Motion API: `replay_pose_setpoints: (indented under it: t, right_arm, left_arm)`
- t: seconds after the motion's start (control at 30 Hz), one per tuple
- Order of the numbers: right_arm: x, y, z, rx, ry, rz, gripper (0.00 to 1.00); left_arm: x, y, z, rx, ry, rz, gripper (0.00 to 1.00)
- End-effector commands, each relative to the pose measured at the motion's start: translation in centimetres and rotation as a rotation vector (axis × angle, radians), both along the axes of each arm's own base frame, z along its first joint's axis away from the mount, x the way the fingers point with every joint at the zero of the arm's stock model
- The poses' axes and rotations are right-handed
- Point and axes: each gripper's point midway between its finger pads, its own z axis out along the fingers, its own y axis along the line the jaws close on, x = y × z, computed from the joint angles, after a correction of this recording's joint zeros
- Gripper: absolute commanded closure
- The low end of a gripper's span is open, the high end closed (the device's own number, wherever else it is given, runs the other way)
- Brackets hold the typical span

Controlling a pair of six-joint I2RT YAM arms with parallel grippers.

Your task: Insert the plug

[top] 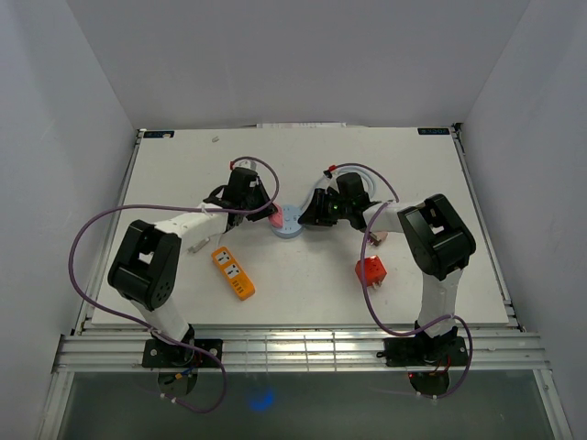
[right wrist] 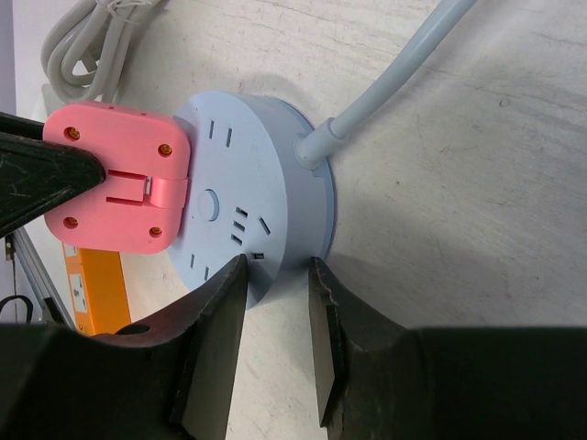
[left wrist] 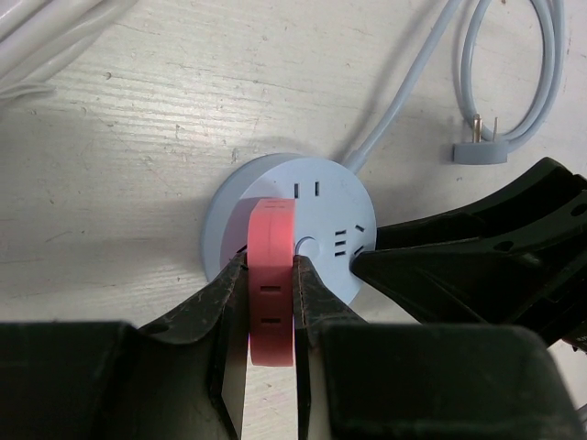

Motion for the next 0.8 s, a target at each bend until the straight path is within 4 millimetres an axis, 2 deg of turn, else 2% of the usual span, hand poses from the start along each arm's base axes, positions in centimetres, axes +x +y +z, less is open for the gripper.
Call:
replay_pose_setpoints:
  t: [0.0, 0.07, 0.1, 0.2, 0.23, 0.37, 0.57, 0.77]
  right_arm:
    - [-1.4, -2.3, -3.6, -0.167, 0.068, -0.022, 0.62]
    - [-1.0, -2.2, -3.2, -0.164, 0.058, -0.021, 0.62]
    - [-0.9, -2.1, -2.9, -0.164, 0.050, -0.023, 0.62]
    - [-0.6, -2.1, -2.6, -0.166, 0.043, -0.027, 0.62]
    - [-0.5, -2.0, -2.6, -0.166, 0.045, -0.027, 0.62]
    - [-0.4, -1.9, -2.4, -0.162, 0.044, -0.026, 0.62]
    - [-0.5, -2.0, -2.4, -0.160, 0.044, -0.025, 0.62]
    - [-0.7, -2.1, -2.1, -0.155, 0.027, -0.021, 0.60]
  left_arm:
    - [-3.8, 4.2, -6.1, 0.220, 0.198, -0.008, 0.84]
    - [-3.3, 3.9, -5.4, 0.214, 0.184, -0.012, 0.77]
    - [-3.1, 3.8, -5.2, 0.214, 0.177, -0.013, 0.68]
    - [-2.5, 3.5, -3.9, 0.204, 0.152, -0.018, 0.53]
    - [-2.5, 3.5, -3.6, 0.202, 0.149, -0.018, 0.42]
    - [-2.0, 2.7, -2.1, 0.164, 0.122, -0.035, 0.24]
    - [-1.5, 2.1, 0.0, 0.129, 0.069, -0.044, 0.13]
    - [-2.2, 1.6, 1.9, 0.076, 0.043, -0.067, 0.08]
